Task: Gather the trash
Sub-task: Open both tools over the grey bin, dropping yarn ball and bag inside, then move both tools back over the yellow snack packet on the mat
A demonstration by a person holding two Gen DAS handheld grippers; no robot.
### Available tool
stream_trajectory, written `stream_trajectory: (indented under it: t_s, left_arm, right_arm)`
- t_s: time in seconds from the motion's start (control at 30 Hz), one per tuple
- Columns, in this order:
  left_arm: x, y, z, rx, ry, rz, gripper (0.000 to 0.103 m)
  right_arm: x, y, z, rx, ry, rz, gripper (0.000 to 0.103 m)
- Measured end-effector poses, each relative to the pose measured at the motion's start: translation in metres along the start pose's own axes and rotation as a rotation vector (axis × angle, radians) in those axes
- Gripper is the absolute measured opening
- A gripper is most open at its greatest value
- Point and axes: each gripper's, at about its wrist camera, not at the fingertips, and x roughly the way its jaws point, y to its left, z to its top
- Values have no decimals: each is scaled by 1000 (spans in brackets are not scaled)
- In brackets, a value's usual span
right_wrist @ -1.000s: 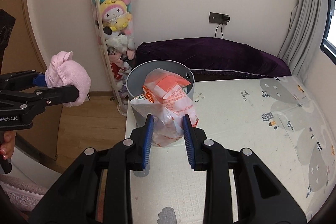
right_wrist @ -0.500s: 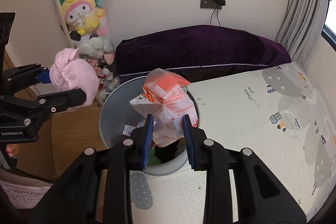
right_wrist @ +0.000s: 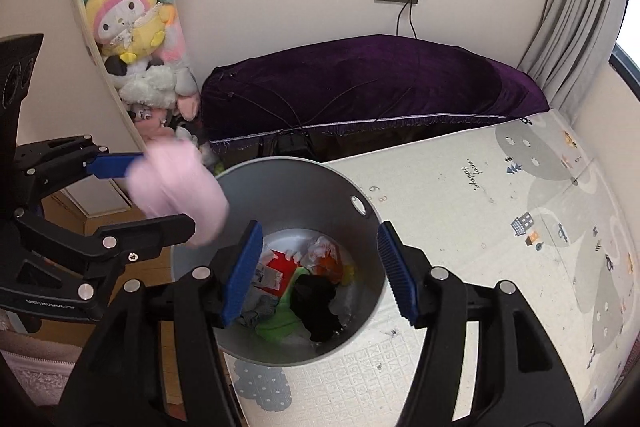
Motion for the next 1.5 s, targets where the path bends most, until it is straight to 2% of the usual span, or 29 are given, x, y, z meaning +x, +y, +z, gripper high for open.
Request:
stream_trajectory:
  t_s: [0.2, 0.33, 0.53, 0.7, 0.87, 1.03, 1.13, 1.3, 1.5]
  left_arm:
    - [1, -8, 4, 52, -4, -53, 75]
    - [-5, -13, 3, 93, -3, -99, 75]
    - [-15, -37, -2, 184, -6, -133, 75]
    - [-21, -67, -10, 253, -8, -165, 75]
    - [-29, -115, -24, 333, -4, -204, 75]
    - [-39, -180, -49, 389, 1, -247, 75]
    - [-48, -228, -69, 400, 6, -248, 75]
    - [-64, -316, -111, 387, 13, -236, 75]
    - [-79, -419, -161, 441, 36, -318, 75]
  right_arm:
    - [-7, -12, -8, 15, 13, 6, 58]
    - [-20, -21, -22, 14, 6, 67, 58]
    - [-49, -22, -49, -36, -11, 101, 58]
    - [-83, -27, -81, -2, -35, 85, 58]
    - [-123, -40, -123, 50, -56, 39, 58]
    - [-177, -56, -181, 129, -95, -30, 58]
    - [-213, -70, -225, 205, -100, -106, 58]
    - [-283, -97, -315, 417, -111, -255, 63]
    - [-354, -122, -418, 540, -118, -330, 63]
